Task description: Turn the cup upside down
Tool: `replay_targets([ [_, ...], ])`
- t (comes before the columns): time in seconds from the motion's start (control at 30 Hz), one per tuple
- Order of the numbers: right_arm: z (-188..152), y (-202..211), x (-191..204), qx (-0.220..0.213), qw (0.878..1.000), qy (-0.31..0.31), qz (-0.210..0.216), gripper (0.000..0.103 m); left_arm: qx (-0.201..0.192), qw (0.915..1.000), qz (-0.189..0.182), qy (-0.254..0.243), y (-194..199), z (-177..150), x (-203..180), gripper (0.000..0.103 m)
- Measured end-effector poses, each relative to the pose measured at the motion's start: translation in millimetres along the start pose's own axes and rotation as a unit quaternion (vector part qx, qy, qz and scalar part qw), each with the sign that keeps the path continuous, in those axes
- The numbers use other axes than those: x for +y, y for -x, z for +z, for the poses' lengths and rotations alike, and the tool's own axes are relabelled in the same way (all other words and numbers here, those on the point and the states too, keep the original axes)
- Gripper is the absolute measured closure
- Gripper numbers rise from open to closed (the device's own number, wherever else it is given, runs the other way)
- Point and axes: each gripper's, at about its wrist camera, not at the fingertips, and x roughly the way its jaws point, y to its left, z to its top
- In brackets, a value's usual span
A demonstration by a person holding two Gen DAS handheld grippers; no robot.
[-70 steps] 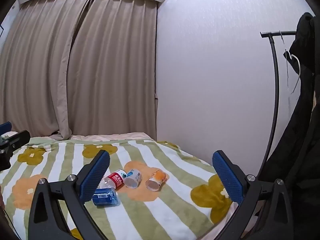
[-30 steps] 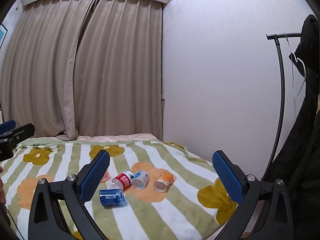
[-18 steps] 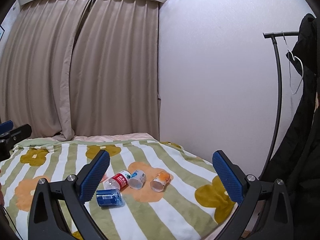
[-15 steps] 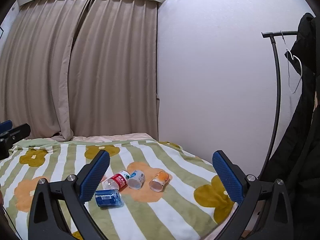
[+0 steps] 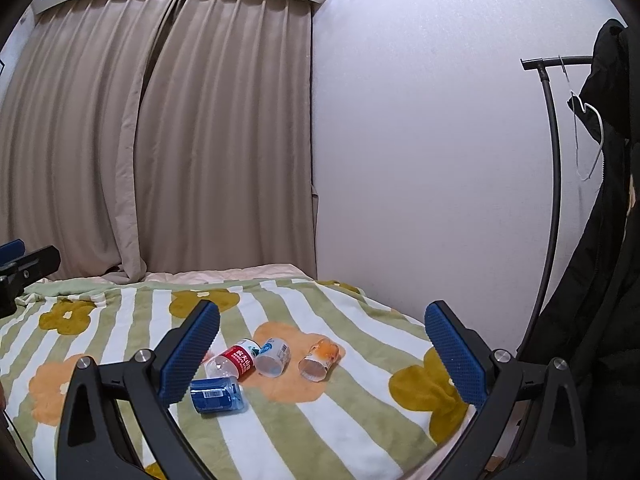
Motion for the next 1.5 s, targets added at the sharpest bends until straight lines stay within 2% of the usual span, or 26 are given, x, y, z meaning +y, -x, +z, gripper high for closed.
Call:
replay_targets([
  [0.77,-5,4,2,0.002,1.0,0.001,0.002,0.0,0.009,0.9999,-0.005,0.003,-1,-2,1,0.0],
  [1.23,-4,3,3,0.006,1.0,-0.002,0.009,0.0,0.029,0.9996,-0.006,0.006,-16,-2,6,0.0],
  [1.4,0,-2,4,0.019,1.0,-0.001,0.021,0.0,0.073,0.9967,-0.03,-0.02,-62,17,15,0.0],
  [1.5,4,-10,-1,0.025,0.999,-0.006,0.031,0.0,0.138,0.9875,-0.06,-0.048,-124,30,20,0.0],
])
